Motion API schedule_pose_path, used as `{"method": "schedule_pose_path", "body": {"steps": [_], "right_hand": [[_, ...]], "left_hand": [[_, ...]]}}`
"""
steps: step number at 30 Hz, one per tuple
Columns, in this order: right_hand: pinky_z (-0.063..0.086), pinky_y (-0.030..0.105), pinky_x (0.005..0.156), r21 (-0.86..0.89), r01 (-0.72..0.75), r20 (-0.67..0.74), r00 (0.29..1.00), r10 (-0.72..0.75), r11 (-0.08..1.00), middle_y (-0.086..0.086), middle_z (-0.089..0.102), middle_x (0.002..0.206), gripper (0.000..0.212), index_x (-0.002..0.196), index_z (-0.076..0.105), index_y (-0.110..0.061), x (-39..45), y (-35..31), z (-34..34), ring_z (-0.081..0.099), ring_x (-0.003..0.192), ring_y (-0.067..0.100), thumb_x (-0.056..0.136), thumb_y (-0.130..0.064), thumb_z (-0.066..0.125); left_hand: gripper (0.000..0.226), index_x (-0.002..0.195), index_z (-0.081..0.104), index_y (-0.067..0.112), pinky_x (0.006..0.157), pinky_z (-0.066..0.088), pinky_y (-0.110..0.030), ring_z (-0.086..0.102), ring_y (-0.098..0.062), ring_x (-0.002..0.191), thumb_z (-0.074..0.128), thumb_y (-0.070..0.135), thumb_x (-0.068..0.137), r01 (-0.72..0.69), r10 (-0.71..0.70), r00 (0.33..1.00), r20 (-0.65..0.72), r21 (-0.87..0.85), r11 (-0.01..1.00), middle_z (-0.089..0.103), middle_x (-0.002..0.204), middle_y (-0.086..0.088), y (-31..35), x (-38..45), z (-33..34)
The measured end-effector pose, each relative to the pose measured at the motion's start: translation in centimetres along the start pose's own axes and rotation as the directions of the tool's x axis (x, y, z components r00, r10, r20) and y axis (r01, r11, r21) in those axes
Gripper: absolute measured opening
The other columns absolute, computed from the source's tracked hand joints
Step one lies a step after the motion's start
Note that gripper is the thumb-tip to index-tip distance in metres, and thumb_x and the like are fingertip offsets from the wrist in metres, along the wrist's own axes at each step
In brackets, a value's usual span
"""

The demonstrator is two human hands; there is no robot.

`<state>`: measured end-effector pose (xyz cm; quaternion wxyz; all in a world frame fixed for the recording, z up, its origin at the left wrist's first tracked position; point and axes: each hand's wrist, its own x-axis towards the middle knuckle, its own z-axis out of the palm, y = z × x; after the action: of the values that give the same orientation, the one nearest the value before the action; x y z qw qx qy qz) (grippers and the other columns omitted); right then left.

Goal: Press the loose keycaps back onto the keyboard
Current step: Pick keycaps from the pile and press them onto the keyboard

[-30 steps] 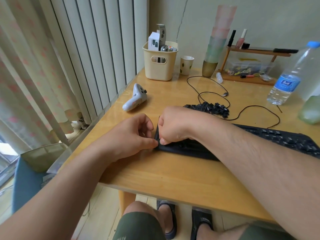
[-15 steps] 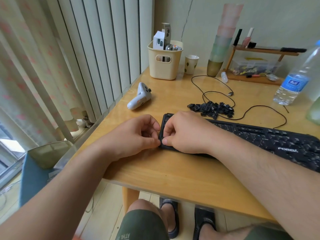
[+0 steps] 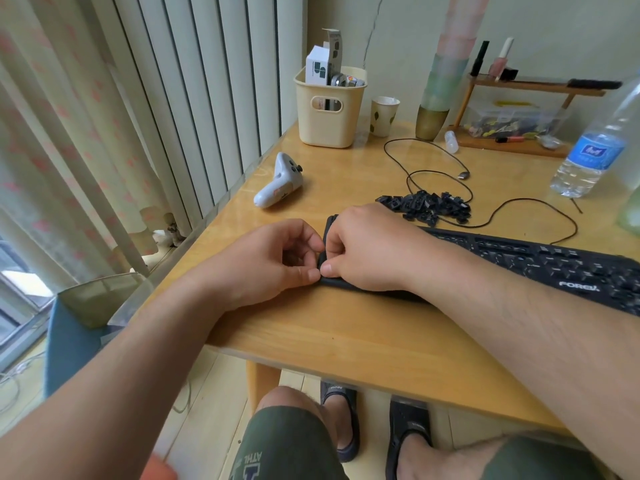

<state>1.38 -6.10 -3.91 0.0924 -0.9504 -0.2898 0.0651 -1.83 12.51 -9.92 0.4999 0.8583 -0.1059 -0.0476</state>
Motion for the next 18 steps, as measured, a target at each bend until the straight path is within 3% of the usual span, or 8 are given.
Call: {"method": "schedule_pose_path", "body": {"steps": [4,11,18], "right_hand": [[0.045,0.031,0.064,-0.135,0.049,-0.001,0.999,-0.05,0.99,-0.002,0.056,0.085,0.021,0.084,0.058,-0.026,0.0,-0.5,0.4,0.058,0.087,0.021,0.094,-0.04,0.071],[0.044,0.025,0.064,0.102,0.012,-0.061,0.998,-0.006,0.995,-0.011,0.065,0.084,0.014,0.081,0.072,-0.028,-0.7,1.0,0.5,0.059,0.081,0.009,0.088,-0.037,0.079],[0.045,0.024,0.062,0.14,-0.09,0.035,0.996,0.086,0.986,-0.012,0.068,0.087,0.011,0.082,0.074,-0.031,0.5,1.1,-0.6,0.062,0.081,0.007,0.092,-0.035,0.076]], "left_hand": [[0.027,0.107,0.063,0.023,0.086,0.055,-0.038,0.065,-0.016,0.083,0.081,0.013,0.089,-0.012,0.012,1.0,-0.012,0.017,1.0,0.072,0.086,0.003,0.0,0.0,0.0],[0.029,0.108,0.063,0.025,0.083,0.054,-0.027,0.066,-0.01,0.081,0.081,0.013,0.088,-0.003,0.005,1.0,-0.026,0.063,0.998,0.073,0.087,0.005,0.2,-0.1,0.0],[0.03,0.108,0.063,0.024,0.085,0.056,-0.028,0.066,-0.01,0.081,0.081,0.012,0.088,0.006,-0.003,0.999,-0.037,0.054,0.999,0.074,0.088,0.004,0.3,-0.2,0.0]]}}
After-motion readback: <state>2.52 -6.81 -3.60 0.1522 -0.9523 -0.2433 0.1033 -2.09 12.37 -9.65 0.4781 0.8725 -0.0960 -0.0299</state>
